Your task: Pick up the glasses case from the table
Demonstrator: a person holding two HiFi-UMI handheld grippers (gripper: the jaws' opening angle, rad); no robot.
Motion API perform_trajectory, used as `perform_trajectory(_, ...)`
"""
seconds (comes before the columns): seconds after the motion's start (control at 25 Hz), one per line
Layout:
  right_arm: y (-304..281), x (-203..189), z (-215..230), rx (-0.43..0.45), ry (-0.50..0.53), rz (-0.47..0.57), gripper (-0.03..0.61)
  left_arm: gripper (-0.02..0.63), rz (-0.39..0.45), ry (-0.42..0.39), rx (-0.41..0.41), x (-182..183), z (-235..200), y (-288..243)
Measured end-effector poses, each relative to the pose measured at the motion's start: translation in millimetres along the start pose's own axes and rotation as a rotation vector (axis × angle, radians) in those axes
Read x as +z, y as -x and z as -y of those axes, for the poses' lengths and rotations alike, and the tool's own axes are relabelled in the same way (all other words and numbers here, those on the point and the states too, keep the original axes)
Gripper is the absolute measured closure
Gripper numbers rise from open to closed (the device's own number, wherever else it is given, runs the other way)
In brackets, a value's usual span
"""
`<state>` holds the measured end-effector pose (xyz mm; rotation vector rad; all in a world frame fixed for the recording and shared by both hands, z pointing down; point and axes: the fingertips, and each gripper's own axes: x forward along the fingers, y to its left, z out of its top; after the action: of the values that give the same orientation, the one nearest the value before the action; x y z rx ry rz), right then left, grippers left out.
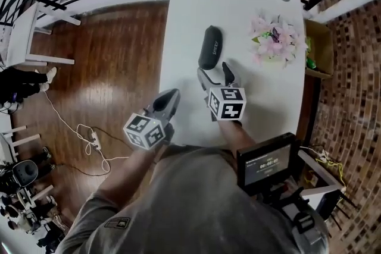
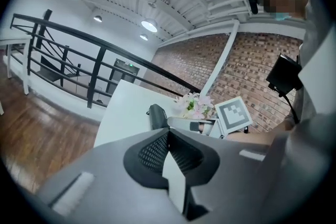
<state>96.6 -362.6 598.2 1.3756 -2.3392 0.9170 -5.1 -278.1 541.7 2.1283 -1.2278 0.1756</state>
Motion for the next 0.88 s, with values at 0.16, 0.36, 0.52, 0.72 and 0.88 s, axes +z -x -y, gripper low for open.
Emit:
perform_trajectory(0.16, -27.4, 6.2, 4.1, -0.023, 0.011, -0.012, 0.149, 0.612, -0.006, 0.022, 0.04, -4.4, -9.6, 9.4)
perform_trajectory(0.36, -52.7, 16.1, 19.7, -0.087, 0.025, -0.021, 0.115, 0.612, -0.002, 0.04, 0.074, -5.3, -18.0, 20.2)
perform_trajectory(0.52, -68.8, 21.2, 35.6, -0.129, 0.028, -0.045, 0.114, 0.612, 0.009, 0.054, 0.096, -3.9, -23.4, 25.6)
perform_trajectory(0.72, -84.2, 19.8, 45.2, -0.142, -0.001, -0.116, 0.118, 0.612, 0.023, 0.069, 0.114, -1.9, -28.6, 33.1)
perform_trajectory(0.88, -92.9, 14.8, 40.3, -0.113, -0.008, -0.161, 0.14, 0.612, 0.027, 0.081, 0.115, -2.6, -32.0, 35.9)
